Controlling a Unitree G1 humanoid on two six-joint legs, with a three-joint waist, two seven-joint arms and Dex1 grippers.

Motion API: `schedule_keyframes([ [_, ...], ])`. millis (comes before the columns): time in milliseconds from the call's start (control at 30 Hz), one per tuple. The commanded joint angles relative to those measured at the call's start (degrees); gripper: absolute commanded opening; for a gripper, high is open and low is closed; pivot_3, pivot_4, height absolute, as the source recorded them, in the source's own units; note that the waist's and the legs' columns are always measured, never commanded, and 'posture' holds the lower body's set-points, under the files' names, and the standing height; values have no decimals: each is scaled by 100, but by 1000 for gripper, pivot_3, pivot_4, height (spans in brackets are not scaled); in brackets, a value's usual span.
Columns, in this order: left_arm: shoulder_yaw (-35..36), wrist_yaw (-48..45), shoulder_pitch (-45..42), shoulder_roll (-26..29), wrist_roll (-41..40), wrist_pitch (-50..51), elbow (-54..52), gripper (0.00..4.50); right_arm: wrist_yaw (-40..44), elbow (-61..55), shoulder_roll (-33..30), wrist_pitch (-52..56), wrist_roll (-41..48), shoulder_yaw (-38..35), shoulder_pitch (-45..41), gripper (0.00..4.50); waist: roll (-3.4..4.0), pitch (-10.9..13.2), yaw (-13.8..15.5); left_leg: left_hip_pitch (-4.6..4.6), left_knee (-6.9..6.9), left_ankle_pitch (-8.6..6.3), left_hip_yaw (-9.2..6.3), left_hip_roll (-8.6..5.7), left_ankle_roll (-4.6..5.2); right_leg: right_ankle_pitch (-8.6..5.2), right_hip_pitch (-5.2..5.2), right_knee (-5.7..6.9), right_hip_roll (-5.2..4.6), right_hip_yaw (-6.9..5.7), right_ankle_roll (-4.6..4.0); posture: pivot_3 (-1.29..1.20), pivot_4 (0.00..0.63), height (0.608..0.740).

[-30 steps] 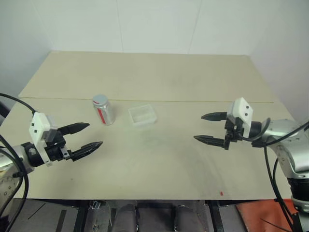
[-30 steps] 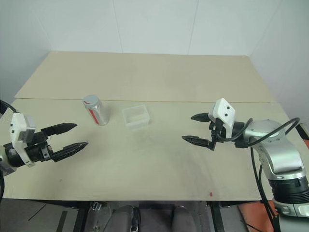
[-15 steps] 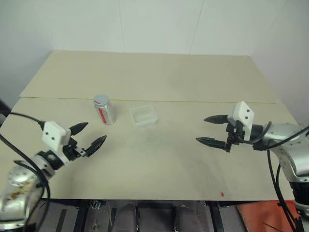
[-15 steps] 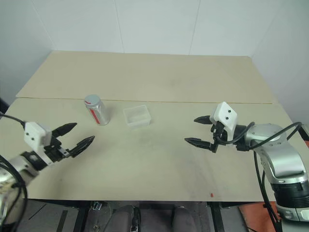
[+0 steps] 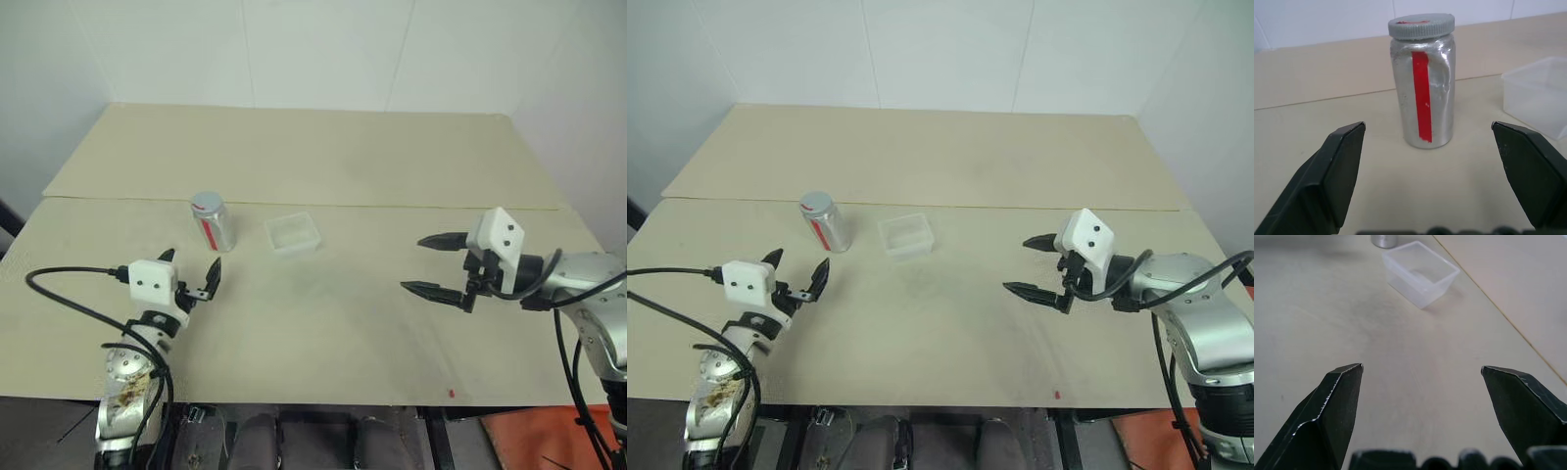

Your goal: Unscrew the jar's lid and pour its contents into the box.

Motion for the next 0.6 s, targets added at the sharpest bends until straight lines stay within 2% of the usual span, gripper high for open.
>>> schedule_keyframes([
  [33,-49,53,-294,21,58,-233,270,4476,-98,-316,-85,62,124,-275,-68,4500,0,0,-1,1,0,0,-1,0,0,0,1,0,0,-1,0,0,150,740],
  [600,-105,-190,-1144,92,-97,-374,1317,4476,4,-352,-8,91,280,7,-365,4500,0,0,-3,0,0,1,-2,0,-1,1,0,0,0,-3,1,0,150,740],
])
